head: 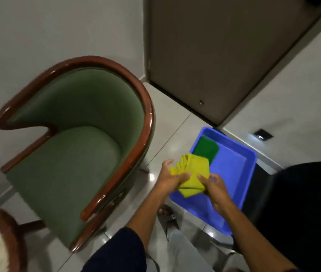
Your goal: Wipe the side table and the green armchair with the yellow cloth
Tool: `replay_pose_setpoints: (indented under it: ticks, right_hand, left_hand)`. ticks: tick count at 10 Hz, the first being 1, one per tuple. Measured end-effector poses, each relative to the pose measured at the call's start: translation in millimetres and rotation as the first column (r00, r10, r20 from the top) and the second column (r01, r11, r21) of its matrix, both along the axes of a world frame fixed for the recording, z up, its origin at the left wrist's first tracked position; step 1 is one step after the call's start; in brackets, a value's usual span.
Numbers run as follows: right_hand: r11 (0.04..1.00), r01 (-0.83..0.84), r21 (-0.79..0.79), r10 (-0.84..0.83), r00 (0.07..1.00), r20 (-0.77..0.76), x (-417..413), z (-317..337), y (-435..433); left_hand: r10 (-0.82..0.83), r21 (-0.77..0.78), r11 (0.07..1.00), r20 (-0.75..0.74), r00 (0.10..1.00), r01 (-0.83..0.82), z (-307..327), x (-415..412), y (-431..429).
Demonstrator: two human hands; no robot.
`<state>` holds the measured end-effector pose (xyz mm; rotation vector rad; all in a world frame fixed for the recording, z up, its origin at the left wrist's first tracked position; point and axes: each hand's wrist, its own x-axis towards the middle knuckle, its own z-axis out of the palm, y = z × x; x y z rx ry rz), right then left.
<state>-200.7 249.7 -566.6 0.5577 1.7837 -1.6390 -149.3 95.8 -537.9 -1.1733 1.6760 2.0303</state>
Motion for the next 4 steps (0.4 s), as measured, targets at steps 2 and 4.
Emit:
replay_pose_setpoints:
  ticks: [2,4]
  right_hand:
    - [0.871,-0.216,0.442,0.313,0.936,-0.159,40,-25,20]
    - [0.272,-0.631,0.727,0.833,0.532,0.15,28,-10,-15]
  left_hand:
    - [-0.4,-0.31,0.857,0.108,0.91,0.413,-19,23,32]
    - [-0.559,-0.65,0.458,0.32,0.765,0.606,21,40,-37]
